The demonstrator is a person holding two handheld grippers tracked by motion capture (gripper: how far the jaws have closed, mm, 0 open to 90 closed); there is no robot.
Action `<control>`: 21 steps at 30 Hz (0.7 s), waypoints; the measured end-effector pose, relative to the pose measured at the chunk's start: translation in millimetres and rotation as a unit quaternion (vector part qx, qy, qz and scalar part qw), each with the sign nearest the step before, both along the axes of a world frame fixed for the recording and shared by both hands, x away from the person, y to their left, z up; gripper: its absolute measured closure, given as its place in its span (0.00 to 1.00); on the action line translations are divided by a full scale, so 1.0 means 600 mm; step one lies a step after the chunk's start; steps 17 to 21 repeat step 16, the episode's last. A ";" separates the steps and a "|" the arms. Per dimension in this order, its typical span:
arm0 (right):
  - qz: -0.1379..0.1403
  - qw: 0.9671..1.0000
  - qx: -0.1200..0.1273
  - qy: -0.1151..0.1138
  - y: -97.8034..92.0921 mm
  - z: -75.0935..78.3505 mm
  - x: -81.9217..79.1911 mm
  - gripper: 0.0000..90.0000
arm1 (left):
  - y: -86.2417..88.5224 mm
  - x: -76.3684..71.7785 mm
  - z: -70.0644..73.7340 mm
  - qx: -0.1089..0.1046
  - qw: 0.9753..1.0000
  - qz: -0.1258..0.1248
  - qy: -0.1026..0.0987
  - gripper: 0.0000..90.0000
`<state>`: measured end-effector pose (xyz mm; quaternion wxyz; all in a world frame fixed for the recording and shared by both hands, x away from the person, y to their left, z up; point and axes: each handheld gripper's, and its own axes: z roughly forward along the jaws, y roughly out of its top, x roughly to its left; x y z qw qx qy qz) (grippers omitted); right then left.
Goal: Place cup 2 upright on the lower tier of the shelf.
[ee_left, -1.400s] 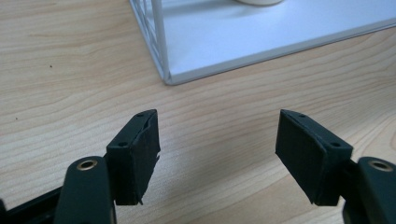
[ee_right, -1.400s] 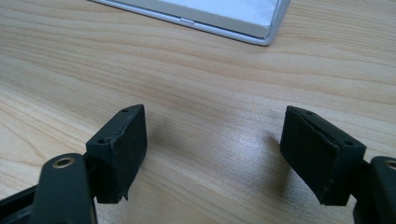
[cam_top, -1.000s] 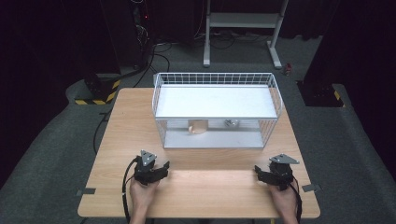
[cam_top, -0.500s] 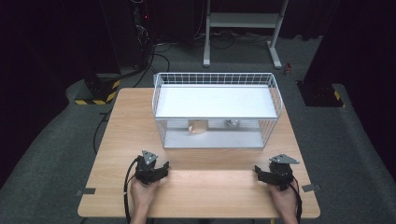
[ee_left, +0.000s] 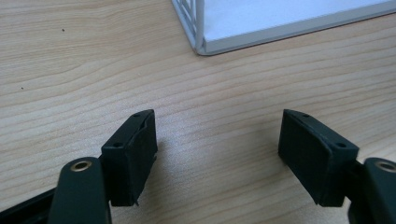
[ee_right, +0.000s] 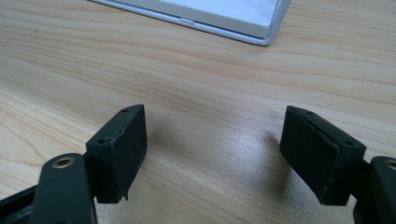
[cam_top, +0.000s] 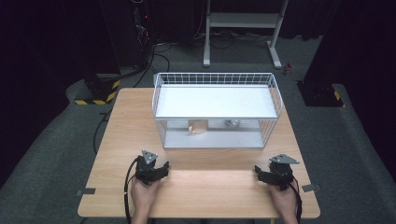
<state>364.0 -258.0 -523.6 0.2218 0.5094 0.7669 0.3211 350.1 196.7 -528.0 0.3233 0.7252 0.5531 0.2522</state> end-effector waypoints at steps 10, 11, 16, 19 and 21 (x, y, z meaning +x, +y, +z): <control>0.000 1.000 0.000 0.000 0.000 0.000 0.000 0.26 | 0.000 0.000 0.000 0.000 1.000 0.000 0.001 0.29; 0.000 1.000 0.000 0.000 0.000 0.000 0.000 0.26 | 0.000 0.000 0.000 0.000 1.000 0.000 0.001 0.29; 0.001 1.000 0.000 0.000 0.000 0.000 0.000 0.26 | 0.000 0.000 0.000 -0.001 1.000 0.000 0.002 0.29; 0.001 1.000 0.000 0.000 0.000 0.000 0.000 0.26 | 0.000 0.000 0.000 -0.001 1.000 0.000 0.002 0.29; 0.001 1.000 0.000 0.000 0.000 0.000 0.000 0.26 | 0.000 0.000 0.000 -0.001 1.000 0.000 0.002 0.29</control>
